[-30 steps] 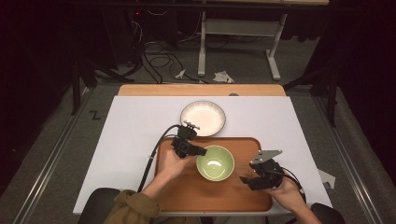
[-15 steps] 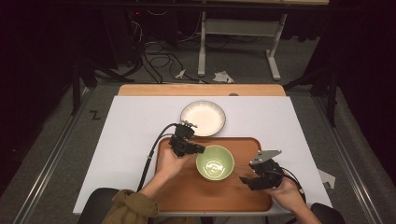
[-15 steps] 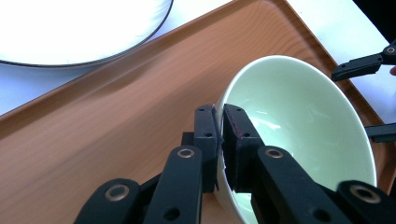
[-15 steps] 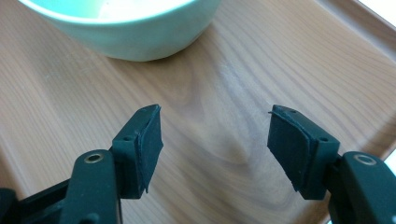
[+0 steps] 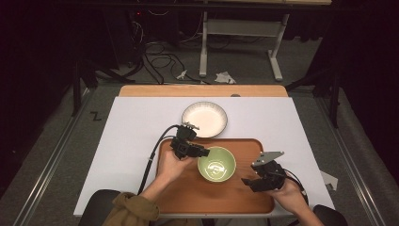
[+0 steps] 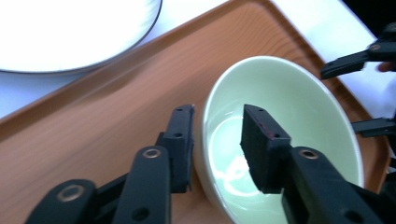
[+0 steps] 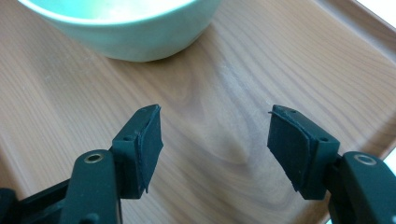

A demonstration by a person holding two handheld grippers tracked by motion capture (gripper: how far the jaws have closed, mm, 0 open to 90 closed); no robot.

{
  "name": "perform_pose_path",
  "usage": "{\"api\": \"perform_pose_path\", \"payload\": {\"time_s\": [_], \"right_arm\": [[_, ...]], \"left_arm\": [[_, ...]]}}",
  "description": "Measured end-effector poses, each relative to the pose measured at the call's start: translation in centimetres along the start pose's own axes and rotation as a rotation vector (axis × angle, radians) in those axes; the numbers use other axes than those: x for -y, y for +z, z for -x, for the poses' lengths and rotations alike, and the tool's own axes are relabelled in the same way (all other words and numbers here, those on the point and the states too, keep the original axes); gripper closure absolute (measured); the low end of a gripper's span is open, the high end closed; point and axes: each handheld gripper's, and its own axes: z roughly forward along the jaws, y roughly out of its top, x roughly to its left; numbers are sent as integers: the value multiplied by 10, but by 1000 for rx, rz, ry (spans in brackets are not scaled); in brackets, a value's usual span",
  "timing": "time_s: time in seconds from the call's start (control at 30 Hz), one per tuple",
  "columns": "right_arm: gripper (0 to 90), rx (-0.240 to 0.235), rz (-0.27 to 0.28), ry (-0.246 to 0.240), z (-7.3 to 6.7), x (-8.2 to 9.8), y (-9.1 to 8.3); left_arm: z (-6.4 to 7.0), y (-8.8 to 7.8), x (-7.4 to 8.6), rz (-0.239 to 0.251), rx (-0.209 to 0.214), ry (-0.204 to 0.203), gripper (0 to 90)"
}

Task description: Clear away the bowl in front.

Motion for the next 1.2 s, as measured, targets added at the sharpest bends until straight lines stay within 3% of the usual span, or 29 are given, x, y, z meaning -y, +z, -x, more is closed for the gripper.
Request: {"api": "perform_pose_path", "payload": {"time_s": [0.4,1.2], "right_arm": [[355,-3,-7,-5,0,0,1],[355,2,-8,-6,-1,0,1]], "left_arm": [[-1,-29,2,90,-6,-5,582],[-1,-65,16,165,-54,4,563]]}}
